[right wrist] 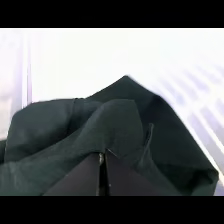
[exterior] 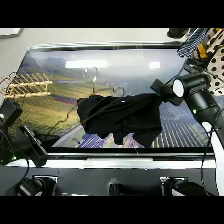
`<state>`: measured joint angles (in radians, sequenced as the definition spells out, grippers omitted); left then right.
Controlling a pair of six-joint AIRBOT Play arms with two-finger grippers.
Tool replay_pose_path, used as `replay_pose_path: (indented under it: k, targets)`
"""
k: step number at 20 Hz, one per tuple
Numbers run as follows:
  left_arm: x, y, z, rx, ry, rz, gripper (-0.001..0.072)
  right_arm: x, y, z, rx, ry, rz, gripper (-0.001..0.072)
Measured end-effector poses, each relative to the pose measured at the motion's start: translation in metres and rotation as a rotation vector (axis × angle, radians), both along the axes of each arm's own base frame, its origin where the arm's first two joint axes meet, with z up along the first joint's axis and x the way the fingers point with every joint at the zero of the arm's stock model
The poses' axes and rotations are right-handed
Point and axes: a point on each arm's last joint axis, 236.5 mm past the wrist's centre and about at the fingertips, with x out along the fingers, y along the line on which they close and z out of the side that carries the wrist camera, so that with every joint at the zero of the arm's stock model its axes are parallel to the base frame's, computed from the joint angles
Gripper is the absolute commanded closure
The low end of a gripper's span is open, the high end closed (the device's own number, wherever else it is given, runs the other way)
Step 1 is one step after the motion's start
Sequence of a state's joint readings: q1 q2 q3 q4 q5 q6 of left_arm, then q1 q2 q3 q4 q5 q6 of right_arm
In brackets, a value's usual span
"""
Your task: Fold the clothes and pants, and hang the long-sleeved shirts on hangers.
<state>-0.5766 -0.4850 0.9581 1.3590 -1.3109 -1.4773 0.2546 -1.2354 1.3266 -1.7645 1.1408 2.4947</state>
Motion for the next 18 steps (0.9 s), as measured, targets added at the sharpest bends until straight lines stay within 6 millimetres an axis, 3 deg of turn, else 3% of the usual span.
replay_pose_path:
  k: [3,6,11,18]
  targets:
    - [-0.012,-0.012,-0.015,-0.029,0.064,-0.04,0.0689,0.002,-0.004,-0.001,0.047,0.002,-0.035,0.0691]
    - [-0.011,-0.028,-0.026,-0.056,0.097,-0.078,0.069,0.003,0.009,0.001,0.108,0.002,-0.001,0.0691]
    - [0.007,-0.058,-0.043,-0.078,0.121,-0.138,0.069,0.001,0.032,0.012,0.199,-0.016,0.064,0.0691]
    - [0.029,-0.091,-0.049,-0.145,0.1,-0.174,0.0691,-0.005,0.037,0.033,0.226,-0.06,0.089,0.0691]
